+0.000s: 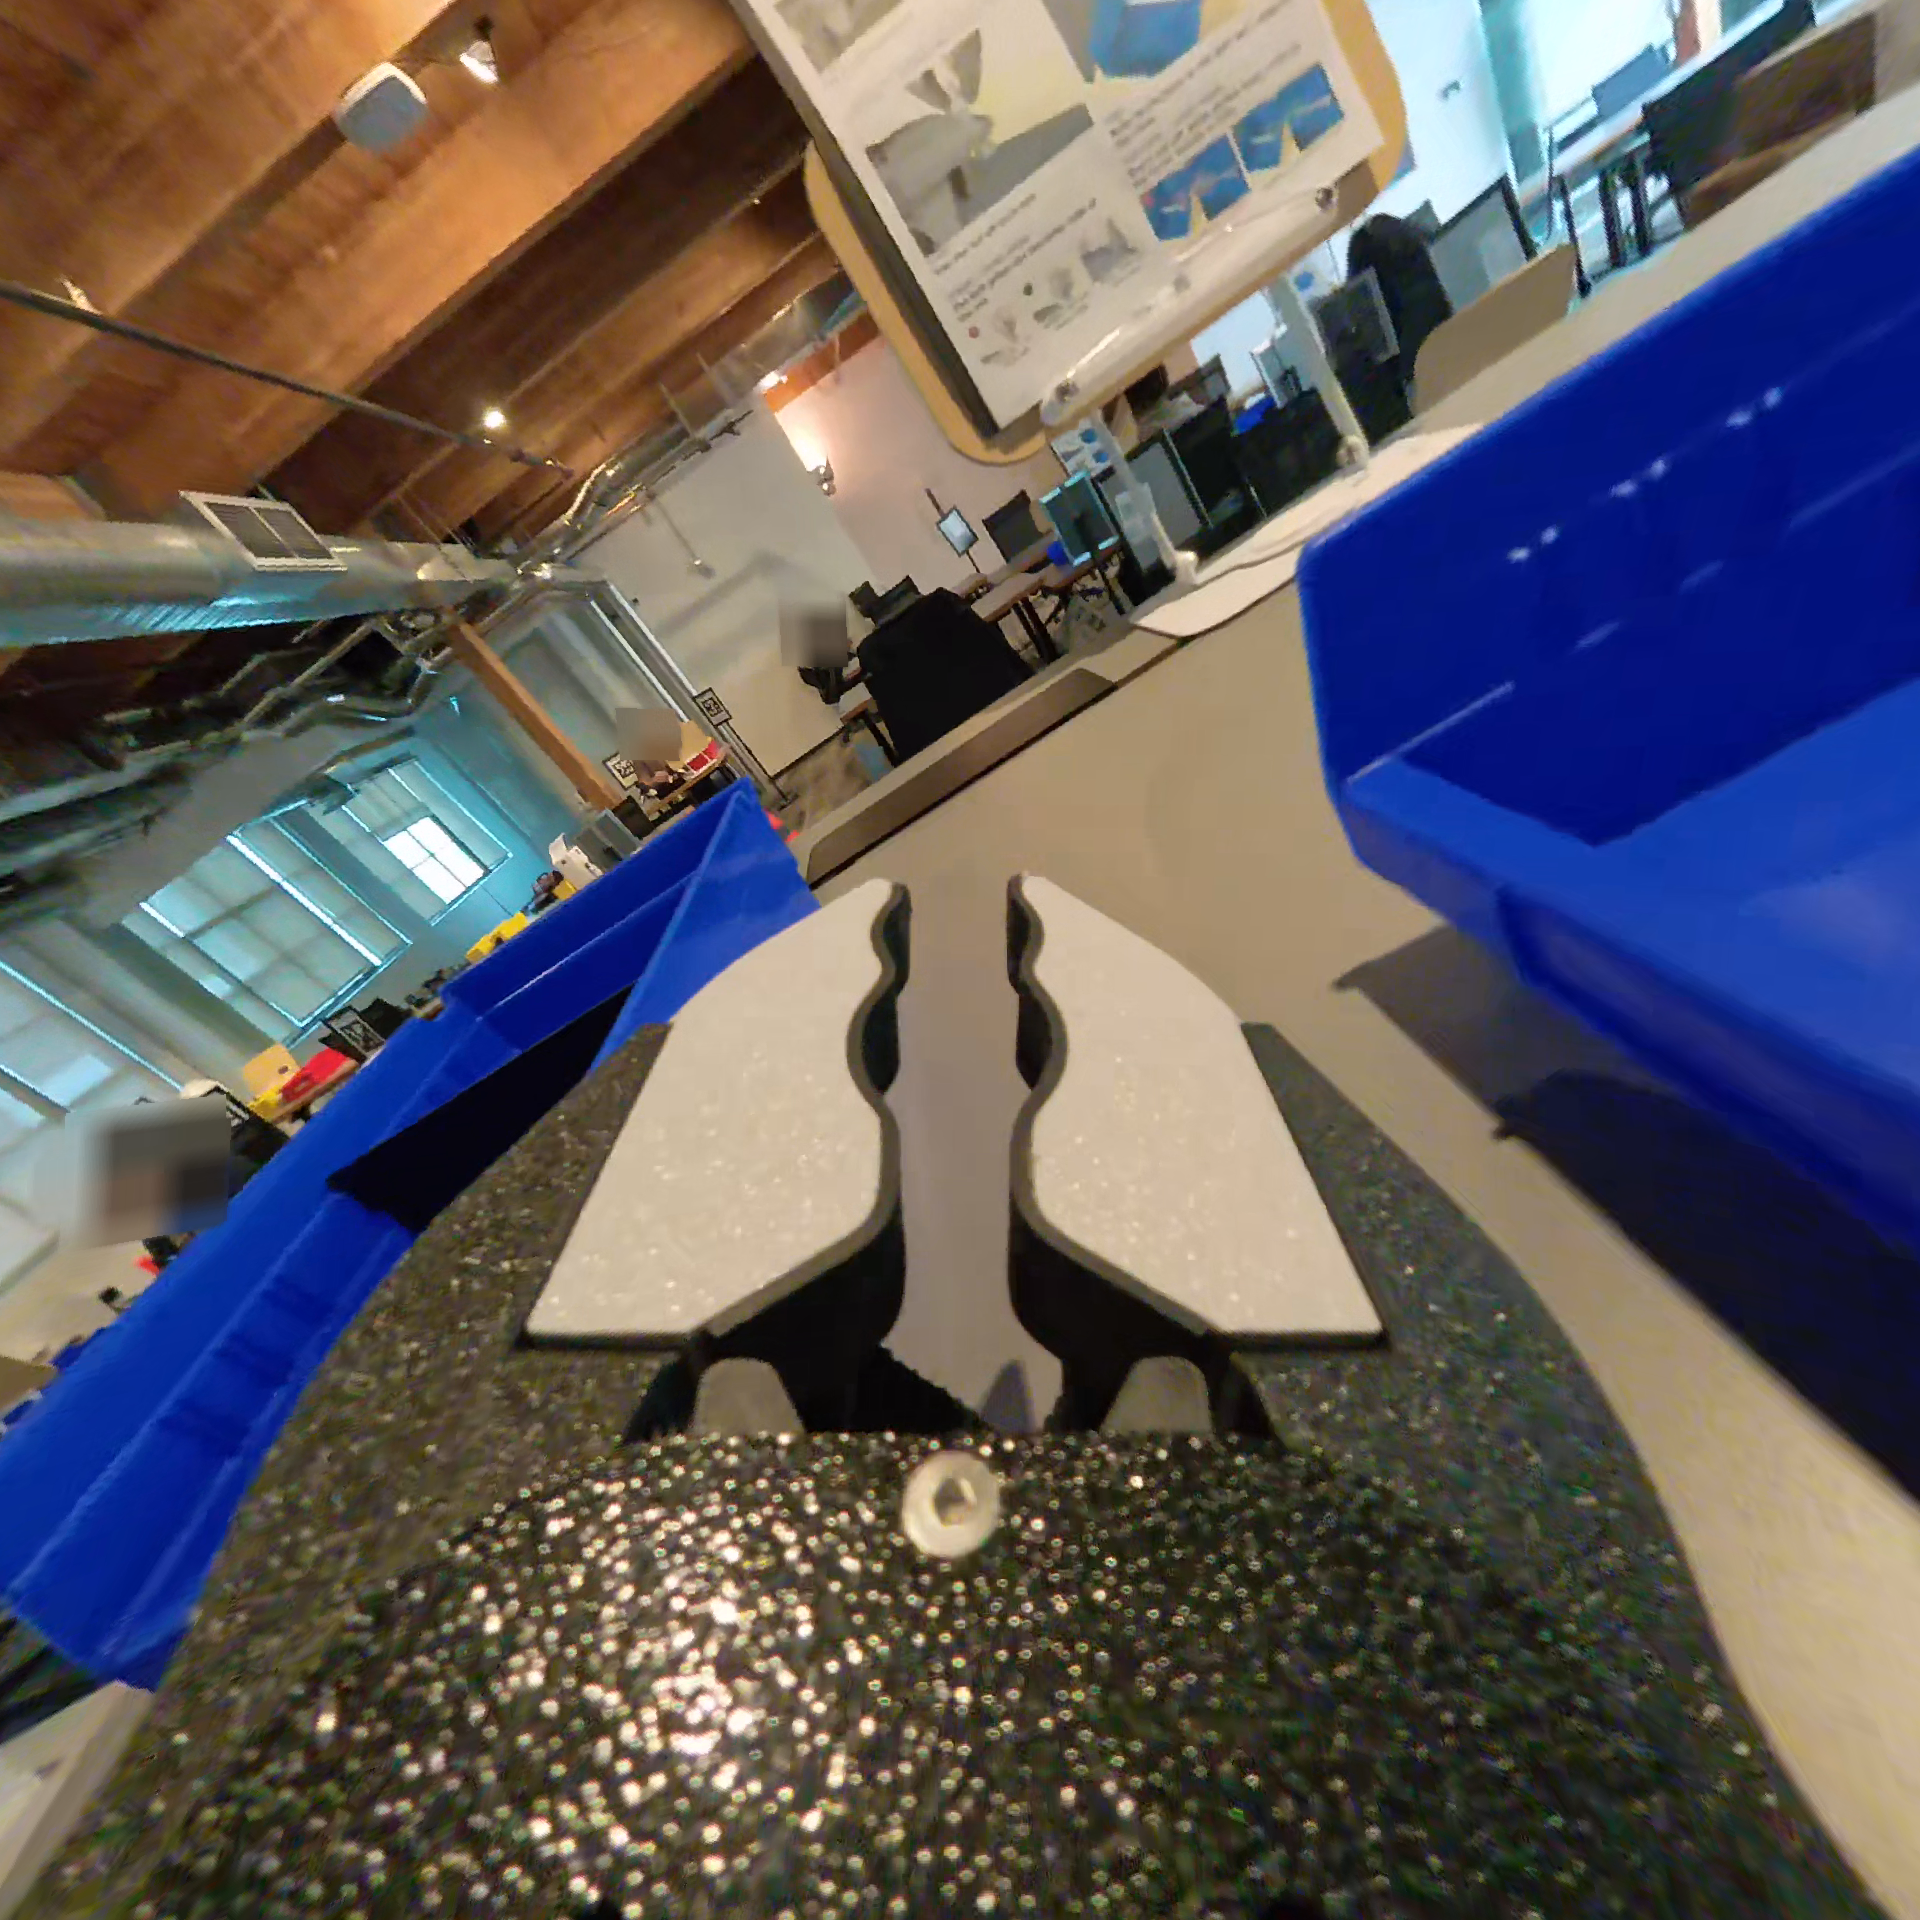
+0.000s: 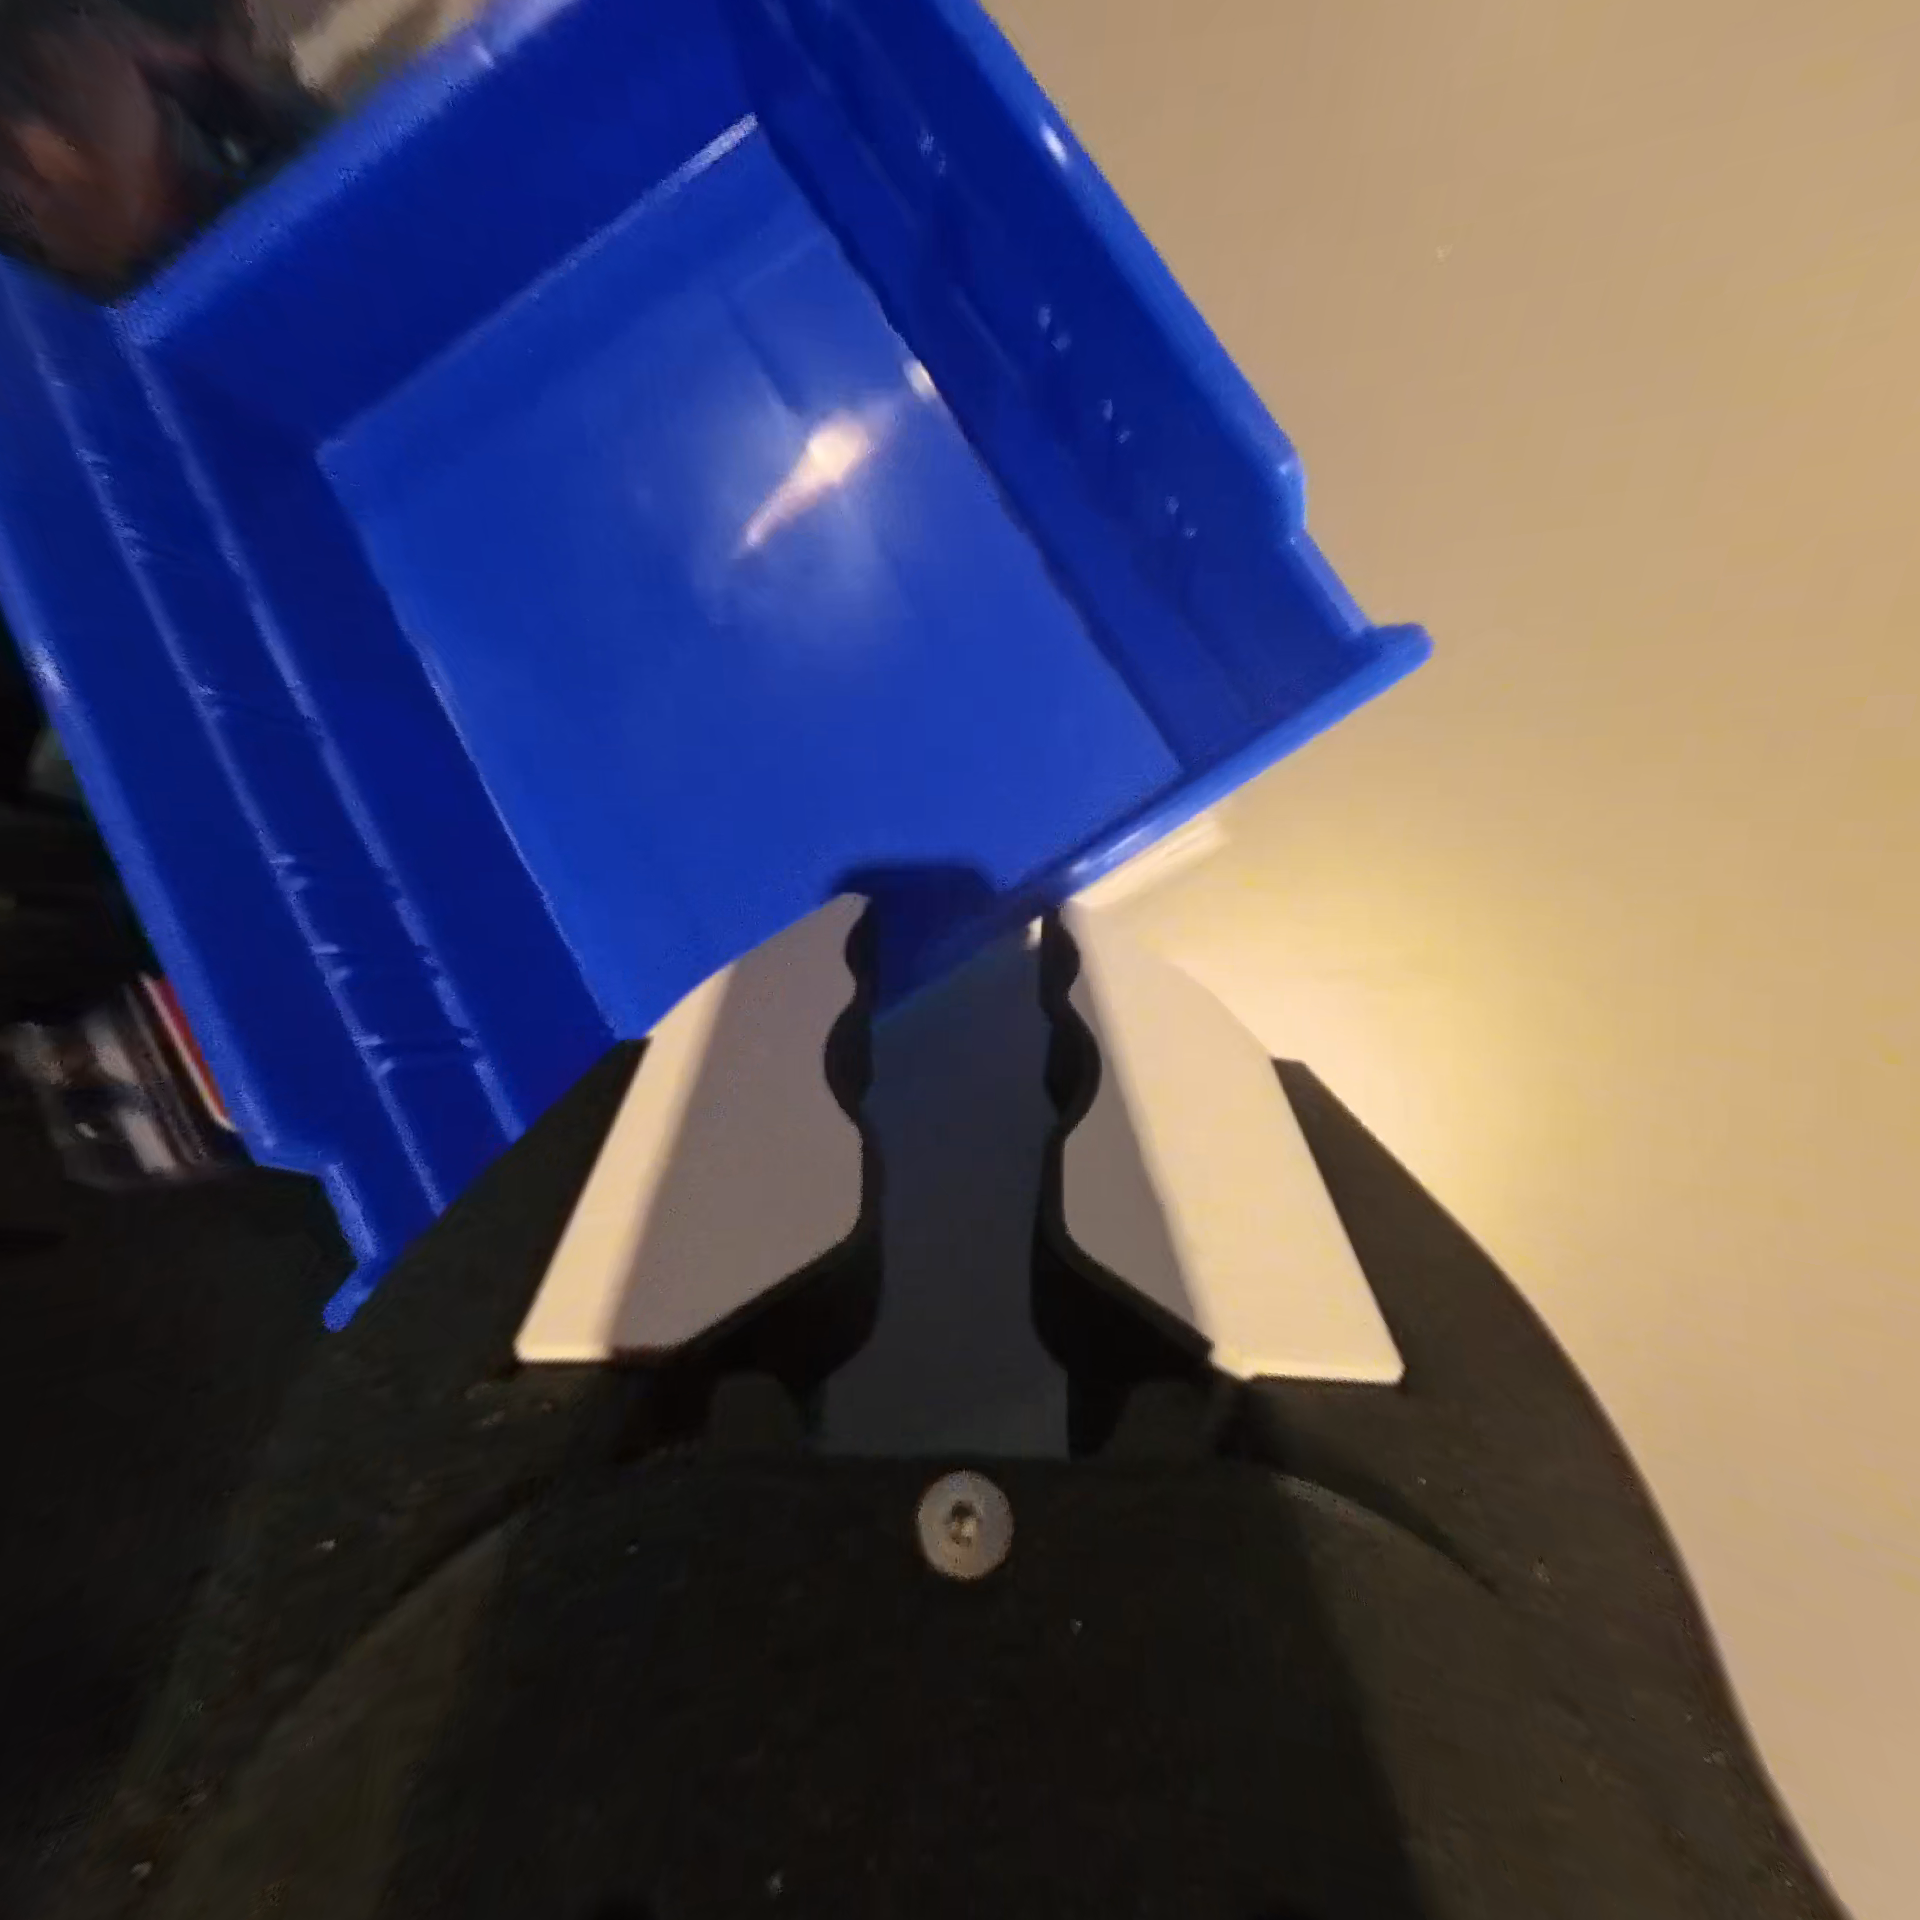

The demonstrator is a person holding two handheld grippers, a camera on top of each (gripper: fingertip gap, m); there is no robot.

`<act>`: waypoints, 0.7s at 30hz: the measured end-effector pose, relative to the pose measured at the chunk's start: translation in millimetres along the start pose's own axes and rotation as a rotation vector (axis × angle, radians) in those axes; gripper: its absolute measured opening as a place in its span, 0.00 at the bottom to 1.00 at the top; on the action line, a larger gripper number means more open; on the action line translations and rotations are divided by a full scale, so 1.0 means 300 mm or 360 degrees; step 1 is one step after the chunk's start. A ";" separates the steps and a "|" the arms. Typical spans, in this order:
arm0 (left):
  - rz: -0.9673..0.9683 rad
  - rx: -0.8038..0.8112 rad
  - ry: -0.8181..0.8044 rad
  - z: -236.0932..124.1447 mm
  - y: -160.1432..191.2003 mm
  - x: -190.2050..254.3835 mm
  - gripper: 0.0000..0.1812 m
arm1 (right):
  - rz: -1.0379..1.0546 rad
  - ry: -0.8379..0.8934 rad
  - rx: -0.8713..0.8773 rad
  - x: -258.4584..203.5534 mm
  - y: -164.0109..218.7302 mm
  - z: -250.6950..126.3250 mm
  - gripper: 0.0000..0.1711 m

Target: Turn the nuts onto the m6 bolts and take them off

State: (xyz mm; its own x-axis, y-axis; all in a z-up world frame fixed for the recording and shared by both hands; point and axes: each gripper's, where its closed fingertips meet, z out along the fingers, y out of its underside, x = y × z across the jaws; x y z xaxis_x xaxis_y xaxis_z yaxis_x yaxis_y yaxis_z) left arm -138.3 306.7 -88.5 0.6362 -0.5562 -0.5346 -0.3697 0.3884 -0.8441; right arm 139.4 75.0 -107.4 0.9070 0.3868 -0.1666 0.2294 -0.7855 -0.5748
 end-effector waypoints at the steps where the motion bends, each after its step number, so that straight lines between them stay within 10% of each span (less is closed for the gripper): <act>1: 0.0019 -0.0006 0.0007 0.000 0.001 0.006 0.09 | -0.0031 0.0019 -0.0066 0.025 0.014 -0.014 0.18; 14: 0.0025 -0.0004 0.0020 -0.008 -0.001 0.014 0.09 | -0.0242 0.0726 -0.0651 0.664 0.083 -0.196 0.08; 21: 0.0062 -0.0030 0.0032 -0.012 0.004 0.026 0.08 | -0.0034 0.1232 0.0047 0.574 0.078 -0.480 0.14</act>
State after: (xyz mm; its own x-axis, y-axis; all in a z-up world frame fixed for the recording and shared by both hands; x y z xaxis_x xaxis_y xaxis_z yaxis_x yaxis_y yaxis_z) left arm -136.1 300.0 -93.8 0.6073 -0.5559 -0.5676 -0.4066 0.3964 -0.8232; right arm 351.8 53.8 -34.1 0.8934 -0.0547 0.4458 0.2498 -0.7644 -0.5944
